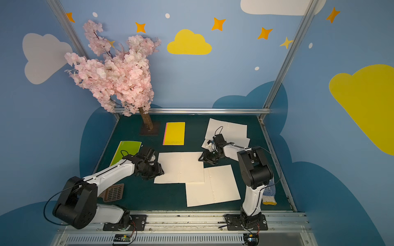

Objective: Close the notebook
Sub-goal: Close the notebook at the center of the board.

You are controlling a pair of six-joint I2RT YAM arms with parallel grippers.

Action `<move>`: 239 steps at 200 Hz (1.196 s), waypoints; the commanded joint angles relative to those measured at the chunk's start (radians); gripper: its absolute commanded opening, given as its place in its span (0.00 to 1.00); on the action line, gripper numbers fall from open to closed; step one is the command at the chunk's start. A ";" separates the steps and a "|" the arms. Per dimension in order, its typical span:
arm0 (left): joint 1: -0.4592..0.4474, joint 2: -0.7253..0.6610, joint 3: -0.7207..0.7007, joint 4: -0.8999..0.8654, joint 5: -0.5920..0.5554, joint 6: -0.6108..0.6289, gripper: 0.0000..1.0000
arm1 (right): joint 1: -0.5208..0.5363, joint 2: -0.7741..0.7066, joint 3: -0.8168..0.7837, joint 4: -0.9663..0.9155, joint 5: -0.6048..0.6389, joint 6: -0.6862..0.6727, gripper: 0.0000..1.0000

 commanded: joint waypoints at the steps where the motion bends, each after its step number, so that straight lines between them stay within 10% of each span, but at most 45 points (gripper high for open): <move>1: 0.023 -0.043 -0.022 -0.013 -0.014 -0.030 0.61 | 0.003 0.022 -0.027 0.013 0.012 -0.010 0.47; 239: 0.087 0.021 -0.101 0.088 0.102 0.002 0.58 | 0.005 0.020 -0.038 0.019 0.005 -0.002 0.47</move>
